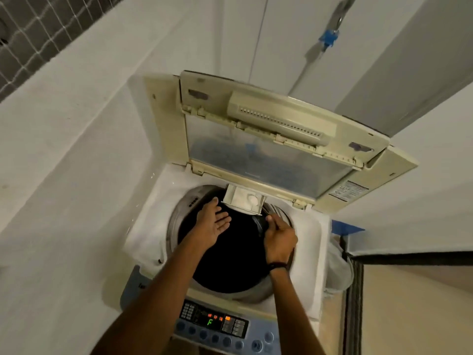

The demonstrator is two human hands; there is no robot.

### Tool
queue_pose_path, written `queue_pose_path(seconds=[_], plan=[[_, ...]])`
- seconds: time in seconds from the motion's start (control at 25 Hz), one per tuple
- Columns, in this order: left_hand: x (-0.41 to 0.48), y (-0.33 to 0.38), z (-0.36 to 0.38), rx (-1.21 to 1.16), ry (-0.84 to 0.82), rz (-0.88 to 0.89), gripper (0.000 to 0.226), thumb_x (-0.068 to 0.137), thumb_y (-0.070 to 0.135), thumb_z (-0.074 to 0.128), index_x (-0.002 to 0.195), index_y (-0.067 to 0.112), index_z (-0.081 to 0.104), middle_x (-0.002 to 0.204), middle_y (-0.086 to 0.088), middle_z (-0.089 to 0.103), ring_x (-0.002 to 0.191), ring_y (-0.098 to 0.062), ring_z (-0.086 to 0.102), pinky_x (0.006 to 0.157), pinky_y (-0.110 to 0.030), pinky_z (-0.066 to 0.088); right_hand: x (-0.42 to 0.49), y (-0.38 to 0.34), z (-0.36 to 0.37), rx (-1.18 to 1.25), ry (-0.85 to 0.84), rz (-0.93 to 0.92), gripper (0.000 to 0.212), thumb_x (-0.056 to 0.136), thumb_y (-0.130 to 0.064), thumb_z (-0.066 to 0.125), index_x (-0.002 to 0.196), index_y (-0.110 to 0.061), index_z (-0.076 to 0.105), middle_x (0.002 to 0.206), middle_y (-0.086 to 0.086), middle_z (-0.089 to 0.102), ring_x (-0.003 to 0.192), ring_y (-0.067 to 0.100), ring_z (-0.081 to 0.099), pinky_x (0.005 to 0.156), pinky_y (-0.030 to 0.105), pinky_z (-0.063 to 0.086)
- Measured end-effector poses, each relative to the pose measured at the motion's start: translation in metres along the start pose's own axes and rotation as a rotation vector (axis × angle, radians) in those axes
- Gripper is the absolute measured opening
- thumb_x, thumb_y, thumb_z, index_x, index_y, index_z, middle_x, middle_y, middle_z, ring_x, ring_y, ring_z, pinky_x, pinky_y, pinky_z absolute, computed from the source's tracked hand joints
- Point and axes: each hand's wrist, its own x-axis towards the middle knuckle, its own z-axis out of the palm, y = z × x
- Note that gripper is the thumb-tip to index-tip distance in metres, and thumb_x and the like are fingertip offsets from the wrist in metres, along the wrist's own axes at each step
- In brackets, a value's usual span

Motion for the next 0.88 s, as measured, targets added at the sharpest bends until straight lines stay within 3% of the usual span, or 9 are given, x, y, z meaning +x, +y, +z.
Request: queue_pose_path(seconds=[0.12, 0.28, 0.48, 0.56, 0.64, 0.72, 0.8, 0.88], plan=[[0.021, 0.003, 0.009, -0.041, -0.022, -0.022, 0.064, 0.094, 0.049, 0.054, 0.136, 0.002, 0.047, 0.133, -0.023, 0.056, 0.119, -0.036, 0.058, 0.093, -0.042, 0.049, -0.015, 0.011, 0.013, -0.17, -0.099, -0.155, 0.034, 0.095, -0.021, 0.05, 0.125, -0.023, 0.066, 0.117, 0.003, 0.07, 0.106, 0.02, 0.063, 0.086, 0.017, 0.041], [0.031, 0.003, 0.011, -0.064, -0.069, -0.06, 0.063, 0.094, 0.053, 0.051, 0.131, 0.002, 0.052, 0.133, -0.024, 0.057, 0.121, -0.035, 0.057, 0.098, -0.042, 0.047, -0.03, 0.014, 0.019, -0.248, 0.052, -0.448, 0.038, 0.093, -0.02, 0.049, 0.126, -0.014, 0.066, 0.11, 0.002, 0.071, 0.095, 0.017, 0.061, 0.09, 0.021, 0.043], [0.034, 0.004, 0.007, -0.085, -0.094, -0.075, 0.066, 0.093, 0.054, 0.052, 0.131, 0.0, 0.051, 0.132, -0.026, 0.057, 0.123, -0.036, 0.056, 0.101, -0.043, 0.045, -0.035, 0.011, 0.023, -0.292, 0.097, -0.438, 0.042, 0.085, 0.001, 0.067, 0.126, -0.012, 0.066, 0.11, 0.005, 0.072, 0.091, 0.02, 0.062, 0.087, 0.022, 0.042], [0.031, 0.006, 0.005, -0.093, -0.102, -0.073, 0.068, 0.093, 0.054, 0.052, 0.133, -0.001, 0.049, 0.133, -0.026, 0.056, 0.123, -0.036, 0.056, 0.102, -0.044, 0.045, -0.037, 0.001, 0.02, -0.193, 0.138, -0.34, 0.032, 0.09, -0.006, 0.066, 0.121, -0.014, 0.07, 0.108, 0.004, 0.074, 0.092, 0.011, 0.061, 0.087, 0.018, 0.043], [0.025, 0.008, 0.003, -0.106, -0.114, -0.067, 0.068, 0.093, 0.054, 0.052, 0.134, 0.0, 0.048, 0.134, -0.026, 0.055, 0.124, -0.037, 0.056, 0.104, -0.045, 0.044, -0.037, -0.008, 0.017, 0.007, 0.186, -0.053, 0.023, 0.092, -0.016, 0.067, 0.115, -0.015, 0.074, 0.104, 0.003, 0.077, 0.094, 0.014, 0.068, 0.087, 0.018, 0.048], [0.012, 0.01, -0.001, -0.121, -0.126, -0.051, 0.068, 0.094, 0.054, 0.051, 0.135, 0.0, 0.048, 0.134, -0.026, 0.056, 0.123, -0.036, 0.057, 0.106, -0.045, 0.044, -0.036, -0.015, 0.007, 0.309, 0.142, 0.285, 0.021, 0.09, -0.019, 0.071, 0.11, -0.013, 0.076, 0.1, 0.005, 0.078, 0.096, 0.019, 0.071, 0.091, 0.031, 0.055], [-0.009, 0.013, -0.007, -0.138, -0.14, -0.009, 0.066, 0.095, 0.052, 0.05, 0.137, 0.001, 0.048, 0.132, -0.025, 0.058, 0.121, -0.036, 0.058, 0.106, -0.045, 0.045, -0.043, -0.026, -0.006, 0.547, 0.037, 0.461, 0.021, 0.088, -0.016, 0.072, 0.108, -0.01, 0.076, 0.093, 0.006, 0.078, 0.085, 0.016, 0.07, 0.083, 0.035, 0.059], [-0.04, 0.016, -0.016, -0.146, -0.137, 0.074, 0.061, 0.096, 0.05, 0.051, 0.134, 0.002, 0.051, 0.126, -0.024, 0.062, 0.116, -0.034, 0.062, 0.104, -0.044, 0.047, -0.055, -0.042, -0.022, 0.673, -0.065, 0.502, 0.02, 0.088, -0.013, 0.072, 0.107, -0.007, 0.076, 0.093, 0.008, 0.078, 0.069, 0.011, 0.062, 0.068, 0.025, 0.057]])
